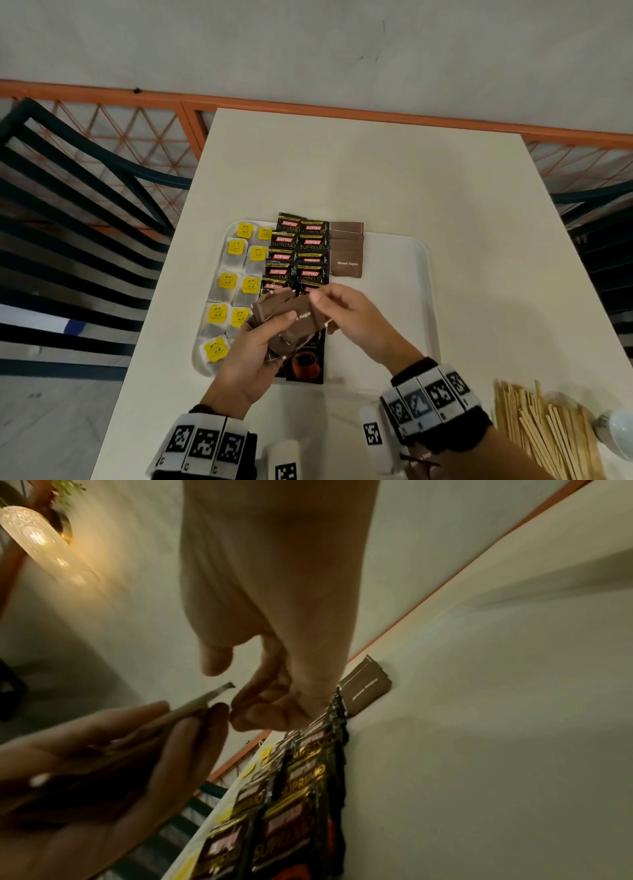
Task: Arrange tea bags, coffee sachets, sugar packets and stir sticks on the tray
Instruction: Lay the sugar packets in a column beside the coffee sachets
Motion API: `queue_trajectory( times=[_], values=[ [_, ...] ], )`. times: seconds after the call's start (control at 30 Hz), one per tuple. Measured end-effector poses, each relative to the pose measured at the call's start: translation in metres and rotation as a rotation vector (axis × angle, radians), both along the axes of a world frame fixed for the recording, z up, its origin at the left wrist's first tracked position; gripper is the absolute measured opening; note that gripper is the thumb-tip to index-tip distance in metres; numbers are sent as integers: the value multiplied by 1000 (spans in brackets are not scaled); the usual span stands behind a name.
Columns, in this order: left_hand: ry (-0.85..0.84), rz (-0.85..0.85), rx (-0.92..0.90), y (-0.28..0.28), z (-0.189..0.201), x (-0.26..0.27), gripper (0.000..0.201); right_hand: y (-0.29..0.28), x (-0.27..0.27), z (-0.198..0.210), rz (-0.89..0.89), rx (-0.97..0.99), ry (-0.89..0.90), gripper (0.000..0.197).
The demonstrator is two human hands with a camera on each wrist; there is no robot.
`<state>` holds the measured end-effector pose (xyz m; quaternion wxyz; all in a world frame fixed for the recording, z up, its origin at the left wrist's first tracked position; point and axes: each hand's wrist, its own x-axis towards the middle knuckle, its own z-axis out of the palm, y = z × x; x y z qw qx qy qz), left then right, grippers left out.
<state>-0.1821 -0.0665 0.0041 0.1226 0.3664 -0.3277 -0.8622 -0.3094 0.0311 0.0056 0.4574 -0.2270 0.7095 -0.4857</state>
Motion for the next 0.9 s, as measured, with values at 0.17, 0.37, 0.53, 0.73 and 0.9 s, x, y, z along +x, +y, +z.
queue_trajectory(
  times=[0.17, 0.37, 0.53, 0.73, 0.9],
  values=[
    [-34, 27, -15, 3, 0, 5, 40, 9, 6, -4, 24, -69, -75, 19],
    [8, 92, 110, 3, -1, 13, 29, 19, -13, -14, -166, -104, -154, 18],
    [79, 103, 141, 2, 0, 19, 41, 20, -38, -29, -439, 28, -34, 17],
    [124, 90, 174, 2, 1, 21, 38, 10, -59, -46, -487, 169, 130, 8],
    [156, 75, 188, 1, 1, 20, 43, 1, -62, -51, -464, 224, 206, 12]
  ],
)
